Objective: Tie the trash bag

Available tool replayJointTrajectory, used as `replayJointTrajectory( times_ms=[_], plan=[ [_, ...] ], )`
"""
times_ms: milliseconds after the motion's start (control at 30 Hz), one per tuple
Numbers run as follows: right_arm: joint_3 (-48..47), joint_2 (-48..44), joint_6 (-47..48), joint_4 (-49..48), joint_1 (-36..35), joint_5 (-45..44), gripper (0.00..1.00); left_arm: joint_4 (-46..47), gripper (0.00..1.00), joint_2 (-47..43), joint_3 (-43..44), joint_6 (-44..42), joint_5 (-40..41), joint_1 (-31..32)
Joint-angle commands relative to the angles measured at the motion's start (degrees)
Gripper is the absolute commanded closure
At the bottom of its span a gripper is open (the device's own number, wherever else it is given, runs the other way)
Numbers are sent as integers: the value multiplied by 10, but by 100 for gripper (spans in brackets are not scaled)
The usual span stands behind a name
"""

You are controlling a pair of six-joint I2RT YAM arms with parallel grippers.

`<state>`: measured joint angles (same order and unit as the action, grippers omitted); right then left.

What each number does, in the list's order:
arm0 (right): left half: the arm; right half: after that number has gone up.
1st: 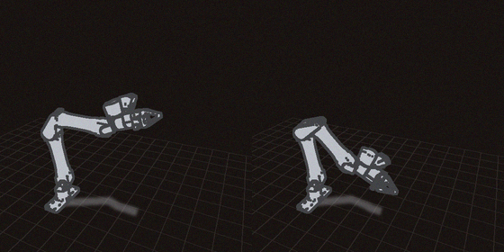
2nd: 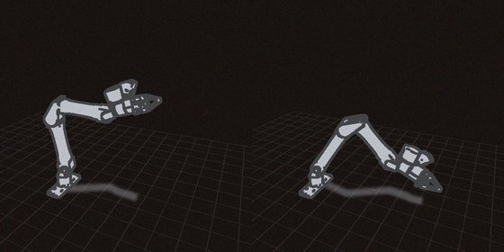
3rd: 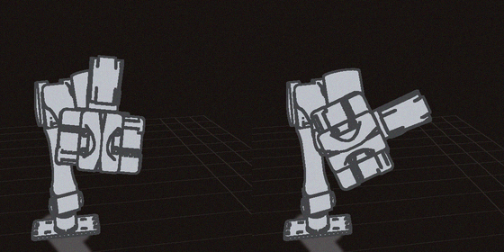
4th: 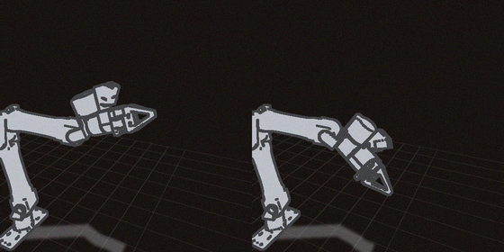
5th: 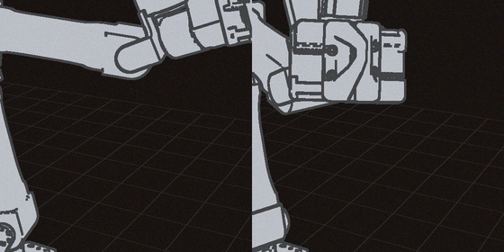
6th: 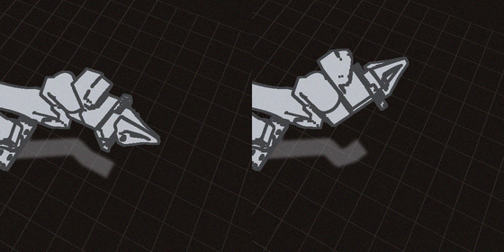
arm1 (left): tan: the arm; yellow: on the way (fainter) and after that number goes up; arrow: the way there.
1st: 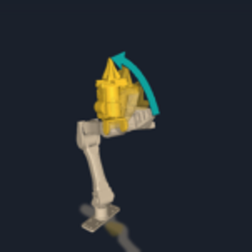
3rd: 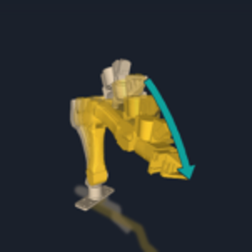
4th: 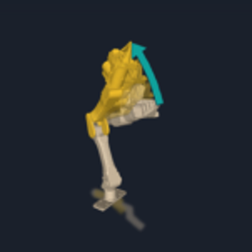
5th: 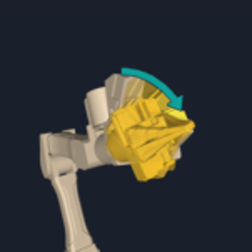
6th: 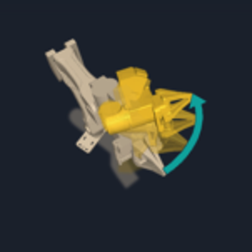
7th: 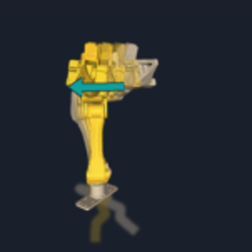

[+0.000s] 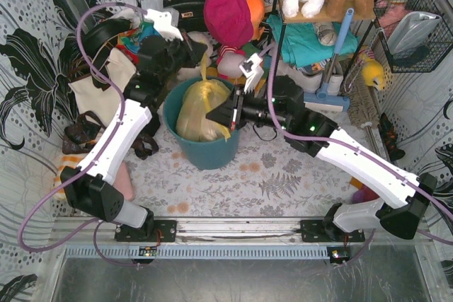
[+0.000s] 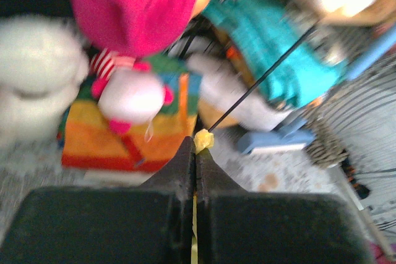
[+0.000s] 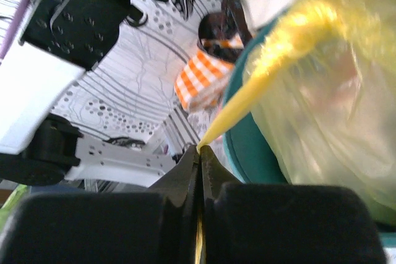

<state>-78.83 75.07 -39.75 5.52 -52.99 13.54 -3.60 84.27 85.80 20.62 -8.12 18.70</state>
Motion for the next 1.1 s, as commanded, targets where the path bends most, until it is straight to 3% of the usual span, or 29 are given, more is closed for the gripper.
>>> replayJointTrajectory(
  times_ms=[0, 167, 333, 700, 933, 1067],
  plan=[
    [58, 1, -38, -46, -2, 38, 100, 11, 100, 28, -66, -22, 75, -2],
    [-2, 7, -18, -36, -2, 38, 100, -22, 100, 40, -6, -31, 92, -10],
    [-76, 21, 7, -16, -2, 29, 100, 10, 100, 9, 45, -2, 35, -10],
    [108, -18, -76, -88, -2, 40, 100, 47, 100, 7, -106, 7, 65, -11],
    [-36, 15, -18, -45, -2, 43, 100, 14, 100, 10, 10, -9, 49, -10],
    [-46, 10, -10, -42, -2, 39, 100, 14, 100, -3, 18, -9, 43, -9]
  ],
)
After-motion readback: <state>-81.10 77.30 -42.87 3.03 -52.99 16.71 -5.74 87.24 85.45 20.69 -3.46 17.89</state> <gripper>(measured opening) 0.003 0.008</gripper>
